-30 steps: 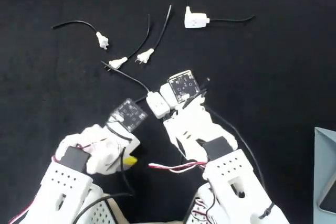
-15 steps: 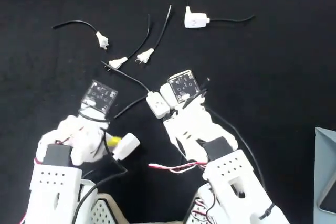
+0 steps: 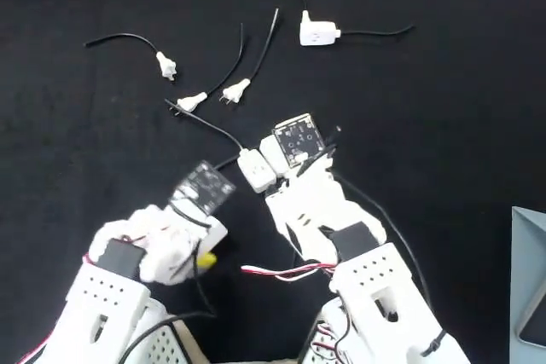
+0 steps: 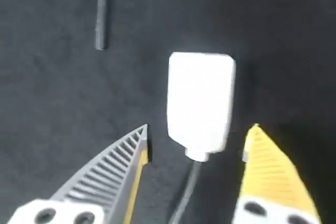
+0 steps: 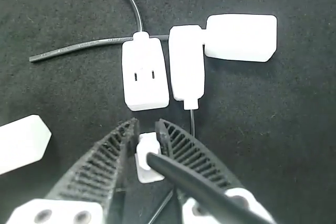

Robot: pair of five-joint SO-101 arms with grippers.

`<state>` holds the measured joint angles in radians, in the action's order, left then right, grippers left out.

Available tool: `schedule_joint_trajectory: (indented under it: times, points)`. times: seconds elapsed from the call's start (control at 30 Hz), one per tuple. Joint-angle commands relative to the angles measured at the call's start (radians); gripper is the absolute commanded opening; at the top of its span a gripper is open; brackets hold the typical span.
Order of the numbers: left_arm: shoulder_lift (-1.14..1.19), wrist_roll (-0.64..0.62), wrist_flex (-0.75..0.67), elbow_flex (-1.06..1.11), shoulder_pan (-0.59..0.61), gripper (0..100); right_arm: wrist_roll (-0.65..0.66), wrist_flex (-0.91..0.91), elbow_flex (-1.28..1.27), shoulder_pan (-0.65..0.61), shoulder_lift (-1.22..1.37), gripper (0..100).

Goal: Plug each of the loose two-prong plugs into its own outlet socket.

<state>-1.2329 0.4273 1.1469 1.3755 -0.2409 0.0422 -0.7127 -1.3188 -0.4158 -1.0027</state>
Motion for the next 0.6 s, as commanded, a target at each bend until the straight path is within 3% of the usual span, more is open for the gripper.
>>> schedule_joint_trajectory:
  times: [0.0,0.2,0.37,0.57]
  points:
    - [-0.008,0.000,-0.023,-0.136,0.142,28,0.006,0.003,0.051,0.009,-0.021,1.1]
    - [0.003,0.003,-0.121,-0.117,0.274,32,0.006,0.003,0.051,0.009,-0.021,1.1]
    - [0.000,0.003,-0.140,0.013,0.159,32,0.006,0.003,0.051,0.009,-0.021,1.1]
    - [-0.008,-0.003,-0.052,0.035,-0.005,32,0.006,0.003,0.051,0.009,-0.019,1.1]
